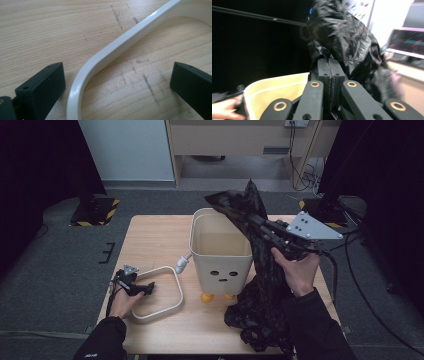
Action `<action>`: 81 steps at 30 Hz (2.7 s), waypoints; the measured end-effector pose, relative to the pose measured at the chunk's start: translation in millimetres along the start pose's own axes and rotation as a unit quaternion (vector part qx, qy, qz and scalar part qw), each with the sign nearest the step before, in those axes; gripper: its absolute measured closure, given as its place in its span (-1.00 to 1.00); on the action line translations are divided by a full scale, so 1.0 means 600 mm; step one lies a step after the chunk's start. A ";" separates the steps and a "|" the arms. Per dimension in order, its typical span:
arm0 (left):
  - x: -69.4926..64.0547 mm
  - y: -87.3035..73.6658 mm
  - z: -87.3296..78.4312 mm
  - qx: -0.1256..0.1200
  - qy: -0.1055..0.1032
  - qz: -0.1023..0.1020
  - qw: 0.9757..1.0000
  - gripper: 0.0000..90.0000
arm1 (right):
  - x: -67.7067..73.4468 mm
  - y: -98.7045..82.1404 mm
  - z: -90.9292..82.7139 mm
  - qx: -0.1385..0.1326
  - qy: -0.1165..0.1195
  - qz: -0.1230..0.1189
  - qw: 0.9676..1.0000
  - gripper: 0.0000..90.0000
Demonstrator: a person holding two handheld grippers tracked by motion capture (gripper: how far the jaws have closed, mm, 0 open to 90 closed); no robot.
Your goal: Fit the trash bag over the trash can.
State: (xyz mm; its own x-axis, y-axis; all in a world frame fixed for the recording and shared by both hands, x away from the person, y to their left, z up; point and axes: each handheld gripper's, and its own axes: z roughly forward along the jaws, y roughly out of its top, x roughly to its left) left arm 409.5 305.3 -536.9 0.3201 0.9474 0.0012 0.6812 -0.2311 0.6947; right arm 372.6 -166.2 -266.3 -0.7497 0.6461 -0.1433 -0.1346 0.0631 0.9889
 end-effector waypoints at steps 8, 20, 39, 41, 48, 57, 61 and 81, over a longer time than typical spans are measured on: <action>0.000 0.000 0.000 0.000 0.000 0.000 1.000 -1.00 | 0.028 -0.029 0.034 0.068 0.053 0.016 0.996 0.98; 0.000 0.000 0.000 0.000 0.000 0.000 1.000 -1.00 | 0.031 -0.033 0.034 0.116 0.090 0.033 0.989 0.49; 0.000 0.000 0.000 0.000 0.000 0.000 1.000 -1.00 | 0.004 -0.004 -0.005 0.071 0.038 0.006 0.997 1.00; 0.000 0.000 0.000 0.000 0.000 0.000 1.000 -1.00 | 0.004 -0.001 -0.003 0.065 0.039 0.006 0.997 1.00; 0.000 0.000 0.000 0.000 0.000 0.000 1.000 -1.00 | 0.021 0.035 0.002 0.048 0.060 -0.010 0.997 1.00; 0.000 0.000 0.000 0.000 0.000 0.000 1.000 -1.00 | 0.046 0.041 0.038 0.076 0.095 -0.009 0.992 1.00; 0.000 0.000 0.000 0.000 0.000 0.001 1.000 -1.00 | 0.048 0.016 0.057 0.132 0.116 0.018 0.984 0.98; 0.000 0.000 0.000 0.000 -0.001 0.001 1.000 -1.00 | 0.007 0.026 0.039 0.064 0.027 0.055 0.996 -0.04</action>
State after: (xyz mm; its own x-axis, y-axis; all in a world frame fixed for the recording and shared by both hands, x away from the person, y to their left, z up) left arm 410.0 305.3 -536.9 0.3228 0.9465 0.0008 0.6804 -0.2327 0.6949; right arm 382.5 -145.0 -250.7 -0.7892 0.6132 -0.0331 0.0307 0.0932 0.9952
